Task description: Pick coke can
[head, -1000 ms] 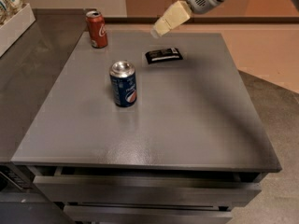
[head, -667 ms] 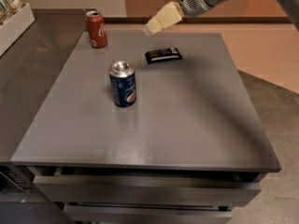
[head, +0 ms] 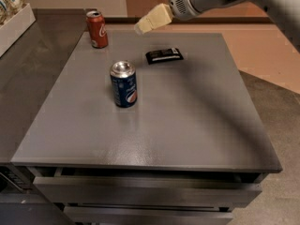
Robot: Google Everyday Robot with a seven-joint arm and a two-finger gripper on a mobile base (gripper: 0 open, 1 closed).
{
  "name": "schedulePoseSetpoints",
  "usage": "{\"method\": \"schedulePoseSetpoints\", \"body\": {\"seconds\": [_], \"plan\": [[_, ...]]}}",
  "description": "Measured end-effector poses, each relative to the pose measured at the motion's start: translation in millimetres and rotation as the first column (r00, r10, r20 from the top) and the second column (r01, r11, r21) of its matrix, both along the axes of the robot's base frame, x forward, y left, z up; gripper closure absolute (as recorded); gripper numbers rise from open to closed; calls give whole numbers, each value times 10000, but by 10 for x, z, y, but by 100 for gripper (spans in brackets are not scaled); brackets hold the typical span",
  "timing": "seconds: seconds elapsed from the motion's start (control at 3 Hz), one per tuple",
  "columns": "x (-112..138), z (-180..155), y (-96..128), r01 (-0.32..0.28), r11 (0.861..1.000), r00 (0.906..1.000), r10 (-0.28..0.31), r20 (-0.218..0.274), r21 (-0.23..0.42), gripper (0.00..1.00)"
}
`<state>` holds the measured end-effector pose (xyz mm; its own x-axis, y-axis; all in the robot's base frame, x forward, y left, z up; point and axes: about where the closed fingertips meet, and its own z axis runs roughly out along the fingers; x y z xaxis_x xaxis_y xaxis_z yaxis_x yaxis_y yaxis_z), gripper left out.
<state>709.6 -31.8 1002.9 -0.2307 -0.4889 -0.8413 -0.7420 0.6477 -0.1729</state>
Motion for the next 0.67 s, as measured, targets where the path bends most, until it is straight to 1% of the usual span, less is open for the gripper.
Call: {"method": "schedulePoseSetpoints", "body": {"seconds": [0.33,0.67], "plan": [[85,-43,122,26,9998,10000,-25,47,-200,0],[284,-149,298,118,9989,9999,-114,97,-461,0]]}}
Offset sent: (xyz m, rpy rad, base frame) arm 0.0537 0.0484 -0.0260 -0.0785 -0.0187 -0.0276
